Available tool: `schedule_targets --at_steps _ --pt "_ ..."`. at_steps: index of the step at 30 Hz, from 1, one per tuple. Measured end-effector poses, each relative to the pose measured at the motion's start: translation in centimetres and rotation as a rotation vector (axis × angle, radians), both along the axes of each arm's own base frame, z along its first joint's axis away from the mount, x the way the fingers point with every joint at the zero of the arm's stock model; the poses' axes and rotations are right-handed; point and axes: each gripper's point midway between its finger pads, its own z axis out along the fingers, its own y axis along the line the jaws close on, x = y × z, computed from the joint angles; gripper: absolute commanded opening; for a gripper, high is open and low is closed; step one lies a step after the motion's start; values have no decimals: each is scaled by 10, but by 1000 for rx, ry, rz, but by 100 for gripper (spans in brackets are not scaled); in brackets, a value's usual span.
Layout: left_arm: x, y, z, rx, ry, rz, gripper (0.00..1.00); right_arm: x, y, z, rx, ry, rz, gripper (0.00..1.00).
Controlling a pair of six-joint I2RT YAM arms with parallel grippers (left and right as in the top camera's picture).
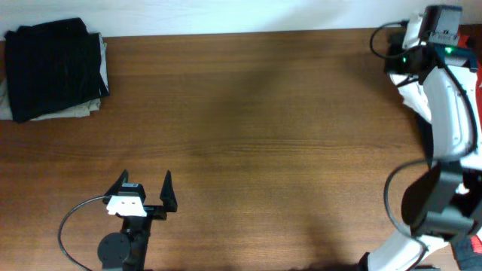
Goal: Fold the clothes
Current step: 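Drag the white shirt with the right gripper to the table center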
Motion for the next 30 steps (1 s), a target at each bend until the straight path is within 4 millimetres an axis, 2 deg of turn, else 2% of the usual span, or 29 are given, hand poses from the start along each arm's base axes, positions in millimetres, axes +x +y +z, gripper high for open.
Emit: schedule_targets --at_steps 1,2,3,5,7,9,10,12,13,15,18,22,25,27,28,29,30 --pt "0 0 0 0 0 0 99 1 18 24 -8 -50 36 4" --pt "0 0 0 0 0 0 99 2 31 37 -11 -75 61 4" --pt "0 0 0 0 0 0 99 7 60 58 -4 -126 122 4" --pt "0 0 0 0 0 0 99 15 114 87 36 -211 237 4" --pt "0 0 0 0 0 0 99 19 189 110 101 -304 395 4" --pt "0 0 0 0 0 0 99 12 269 132 167 -398 545 4" --pt "0 0 0 0 0 0 99 2 323 148 219 -462 639 4" --pt "0 0 0 0 0 0 99 -20 391 156 292 -504 756 4" --pt "0 0 0 0 0 0 99 -31 427 148 320 -495 816 4" --pt "0 0 0 0 0 0 99 -46 463 125 342 -438 865 4" --pt "0 0 0 0 0 0 99 -54 468 114 377 -378 885 4" --pt "0 0 0 0 0 0 99 -77 477 94 401 -259 928 4" --pt "0 0 0 0 0 0 99 -107 506 86 412 -212 1001 4" --pt "0 0 0 0 0 0 99 -126 528 74 418 -176 1049 4" --pt "0 0 0 0 0 0 99 -136 540 62 426 -139 1062 5" --pt "0 0 0 0 0 0 99 -140 546 56 427 -124 1069 10" --pt "0 0 0 0 0 0 99 -144 552 48 426 -103 1077 37"
